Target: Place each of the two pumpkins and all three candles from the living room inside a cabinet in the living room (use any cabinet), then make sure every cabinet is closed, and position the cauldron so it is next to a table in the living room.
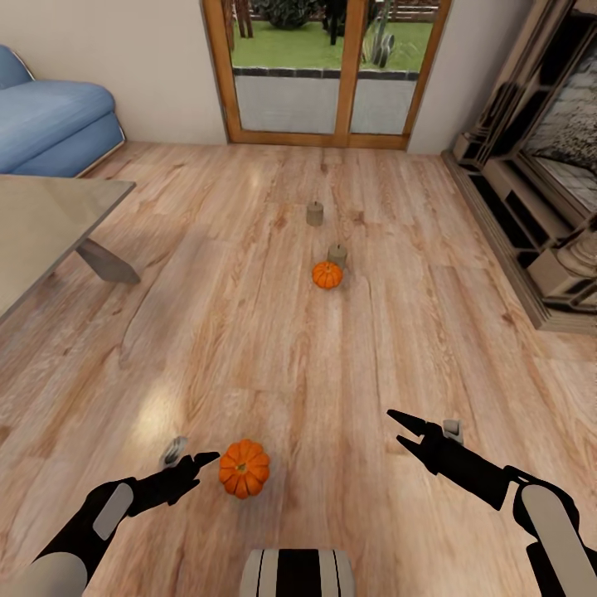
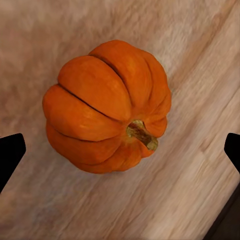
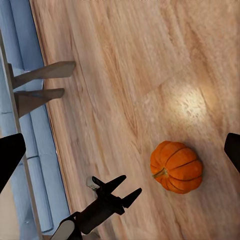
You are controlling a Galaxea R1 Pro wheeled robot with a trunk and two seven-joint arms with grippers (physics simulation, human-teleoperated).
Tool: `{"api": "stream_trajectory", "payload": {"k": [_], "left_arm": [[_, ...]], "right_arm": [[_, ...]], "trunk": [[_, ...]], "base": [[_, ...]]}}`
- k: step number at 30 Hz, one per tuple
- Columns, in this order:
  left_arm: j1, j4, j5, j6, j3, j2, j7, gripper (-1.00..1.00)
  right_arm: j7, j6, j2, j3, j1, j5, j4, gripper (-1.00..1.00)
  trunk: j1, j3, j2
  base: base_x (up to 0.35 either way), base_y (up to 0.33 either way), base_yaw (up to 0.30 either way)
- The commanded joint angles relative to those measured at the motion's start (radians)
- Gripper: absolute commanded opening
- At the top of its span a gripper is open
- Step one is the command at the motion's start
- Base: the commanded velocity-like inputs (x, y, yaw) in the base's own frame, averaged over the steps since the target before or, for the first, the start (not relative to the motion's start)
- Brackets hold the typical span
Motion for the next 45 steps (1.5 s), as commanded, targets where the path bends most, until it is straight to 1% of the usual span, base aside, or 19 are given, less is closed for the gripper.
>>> {"api": "stream_trajectory", "payload": {"k": [1, 14, 23, 27, 37, 45], "left_arm": [[0.000, 0.000, 0.002, 0.007, 0.004, 0.000, -0.002, 1.00], [0.000, 0.000, 0.001, 0.007, 0.004, 0.003, 0.002, 1.00], [0.000, 0.000, 0.000, 0.001, 0.004, -0.002, 0.003, 1.00], [0.000, 0.000, -0.002, -0.023, 0.004, -0.004, 0.003, 1.00], [0.000, 0.000, -0.011, -0.054, 0.002, -0.006, 0.003, 1.00], [0.000, 0.000, -0.014, -0.060, -0.001, -0.008, 0.003, 1.00]], "right_arm": [[0.010, 0.005, 0.000, -0.001, -0.001, 0.010, 0.000, 1.00], [0.010, 0.004, 0.000, -0.001, -0.001, 0.010, 0.000, 1.00], [0.010, 0.004, 0.000, -0.002, -0.001, 0.010, 0.000, 1.00], [0.010, 0.005, 0.000, -0.001, -0.001, 0.010, 0.000, 1.00], [0.010, 0.005, 0.000, -0.002, -0.001, 0.010, 0.000, 1.00], [0.010, 0.005, 0.000, -0.002, -0.001, 0.010, 0.000, 1.00]], "trunk": [[0.000, -0.001, 0.000], [0.000, -0.001, 0.000], [0.004, -0.035, -0.002], [0.006, -0.051, -0.003], [0.010, -0.090, -0.006], [0.014, -0.120, -0.007]], "base": [[0.026, -0.013, 0.000], [0.045, -0.049, 0.000], [0.000, 0.000, 0.000], [0.000, 0.000, 0.000], [0.000, 0.000, 0.000], [0.000, 0.000, 0.000]]}}
